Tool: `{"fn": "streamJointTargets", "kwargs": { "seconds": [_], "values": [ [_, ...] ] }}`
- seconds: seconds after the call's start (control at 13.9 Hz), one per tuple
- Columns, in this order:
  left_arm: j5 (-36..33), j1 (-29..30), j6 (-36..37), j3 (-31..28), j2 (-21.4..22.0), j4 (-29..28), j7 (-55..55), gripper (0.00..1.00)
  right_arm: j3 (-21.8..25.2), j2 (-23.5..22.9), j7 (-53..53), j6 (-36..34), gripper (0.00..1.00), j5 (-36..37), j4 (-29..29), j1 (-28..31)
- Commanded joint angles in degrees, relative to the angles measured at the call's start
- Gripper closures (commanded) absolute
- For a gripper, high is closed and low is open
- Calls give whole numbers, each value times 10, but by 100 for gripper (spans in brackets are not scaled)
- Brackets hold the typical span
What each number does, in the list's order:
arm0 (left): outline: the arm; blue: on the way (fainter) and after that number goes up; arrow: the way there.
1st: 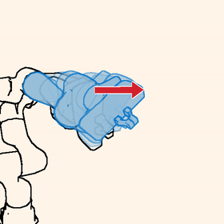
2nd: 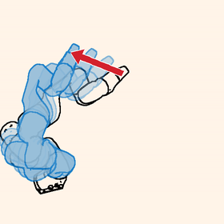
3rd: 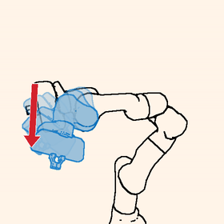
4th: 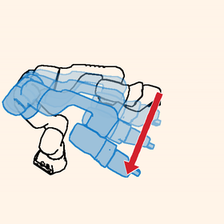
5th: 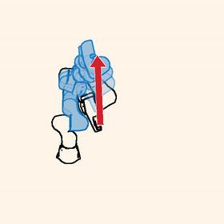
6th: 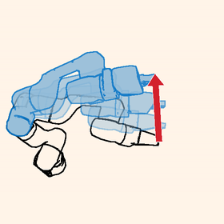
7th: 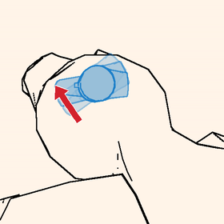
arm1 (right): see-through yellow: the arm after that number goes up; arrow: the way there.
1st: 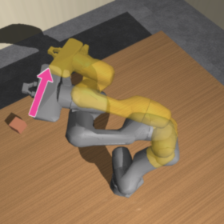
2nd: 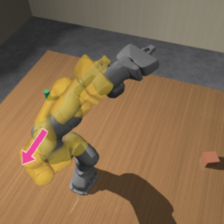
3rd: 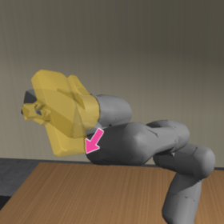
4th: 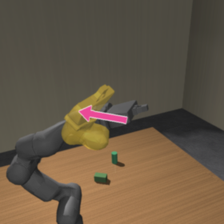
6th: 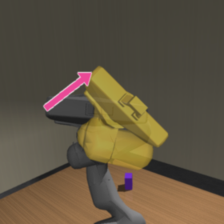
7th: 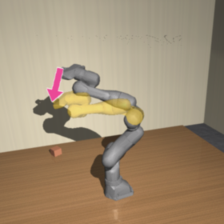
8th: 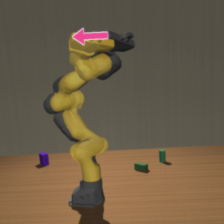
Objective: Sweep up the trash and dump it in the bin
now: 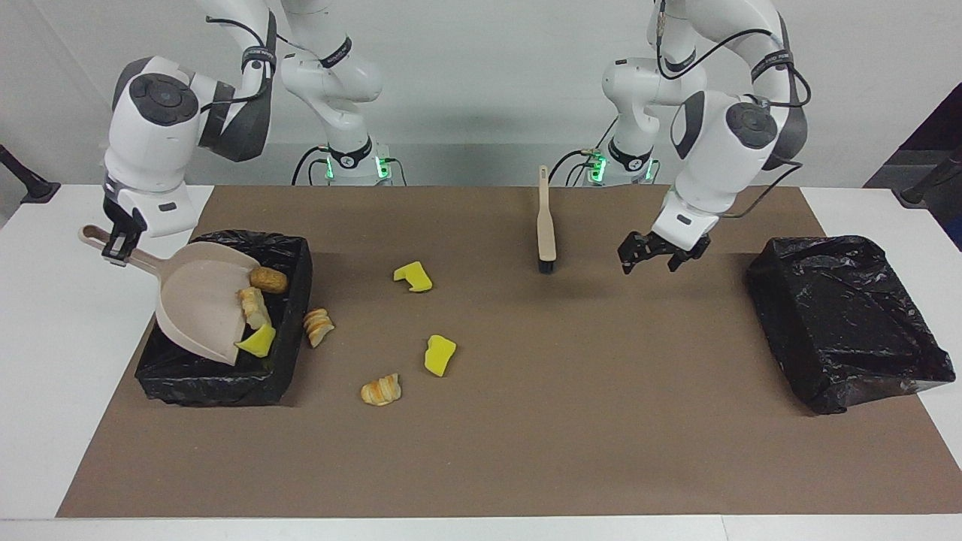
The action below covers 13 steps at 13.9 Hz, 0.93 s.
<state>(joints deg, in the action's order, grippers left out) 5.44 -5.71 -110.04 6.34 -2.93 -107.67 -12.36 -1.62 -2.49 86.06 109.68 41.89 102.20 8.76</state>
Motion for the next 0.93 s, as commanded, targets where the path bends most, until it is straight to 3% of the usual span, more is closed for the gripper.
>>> {"fn": "streamJointTargets", "kwargs": {
  "seconds": [0.0, 0.29, 0.5, 0.86],
  "values": [
    [-17, 20, 96, 0, 9, 61, 39, 0, -4, 34, 3, -32, 100, 35, -14, -5],
    [-68, 23, 187, -9, 35, 123, 89, 0, -14, 35, 18, -75, 100, 22, -61, -11],
    [-70, 27, 182, -15, 50, 105, 121, 0, -43, 33, -42, -88, 100, -9, -69, -21],
    [-66, 28, 185, -15, 51, 110, 113, 0, -59, 27, -289, -134, 100, -153, -85, -77]
  ]
}}
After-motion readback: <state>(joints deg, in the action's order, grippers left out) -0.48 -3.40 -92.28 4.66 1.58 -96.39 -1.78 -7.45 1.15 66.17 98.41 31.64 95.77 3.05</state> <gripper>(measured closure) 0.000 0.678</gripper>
